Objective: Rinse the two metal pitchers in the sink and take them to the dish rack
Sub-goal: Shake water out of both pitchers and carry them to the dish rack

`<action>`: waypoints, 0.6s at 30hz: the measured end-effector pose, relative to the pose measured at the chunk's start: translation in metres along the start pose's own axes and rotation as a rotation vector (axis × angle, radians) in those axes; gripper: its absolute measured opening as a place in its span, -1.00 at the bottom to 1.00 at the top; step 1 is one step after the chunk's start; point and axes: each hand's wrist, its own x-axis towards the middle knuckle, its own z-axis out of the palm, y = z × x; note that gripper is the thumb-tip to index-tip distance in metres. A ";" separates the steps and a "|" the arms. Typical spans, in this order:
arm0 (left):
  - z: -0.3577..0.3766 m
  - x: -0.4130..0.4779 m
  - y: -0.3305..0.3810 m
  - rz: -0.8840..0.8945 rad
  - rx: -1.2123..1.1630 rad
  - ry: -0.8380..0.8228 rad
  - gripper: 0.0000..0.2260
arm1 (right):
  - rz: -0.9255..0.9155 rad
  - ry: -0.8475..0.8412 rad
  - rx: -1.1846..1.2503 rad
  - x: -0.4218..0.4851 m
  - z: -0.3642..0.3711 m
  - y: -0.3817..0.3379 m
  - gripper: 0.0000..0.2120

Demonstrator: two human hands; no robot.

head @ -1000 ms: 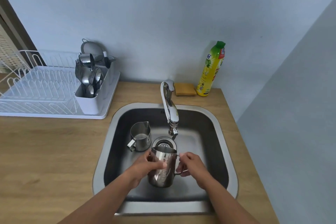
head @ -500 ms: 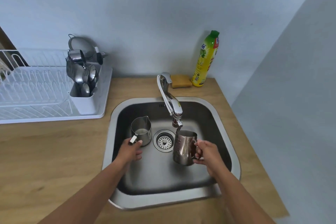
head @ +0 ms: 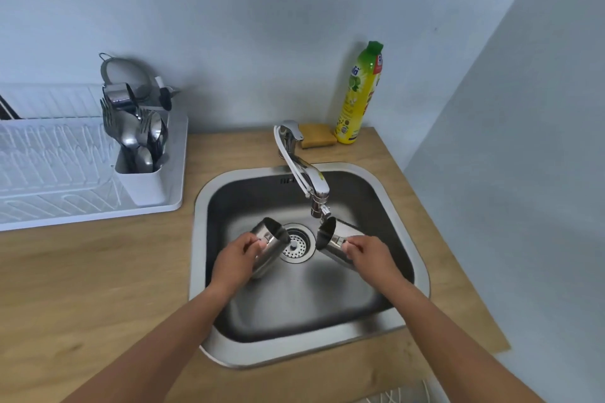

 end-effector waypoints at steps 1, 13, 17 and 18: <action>-0.003 -0.002 0.003 0.028 0.017 -0.025 -0.86 | -0.021 -0.020 -0.091 0.000 0.001 -0.003 -0.73; -0.011 -0.018 0.034 0.839 0.981 -0.210 -0.89 | -0.568 -0.095 -0.893 -0.021 0.001 -0.008 -0.69; -0.012 -0.024 0.039 0.997 1.276 -0.243 -0.89 | -0.667 -0.139 -1.139 -0.029 0.004 -0.009 -0.68; -0.011 -0.028 0.041 1.003 1.324 -0.257 -0.90 | -0.684 -0.149 -1.185 -0.030 0.004 -0.009 -0.70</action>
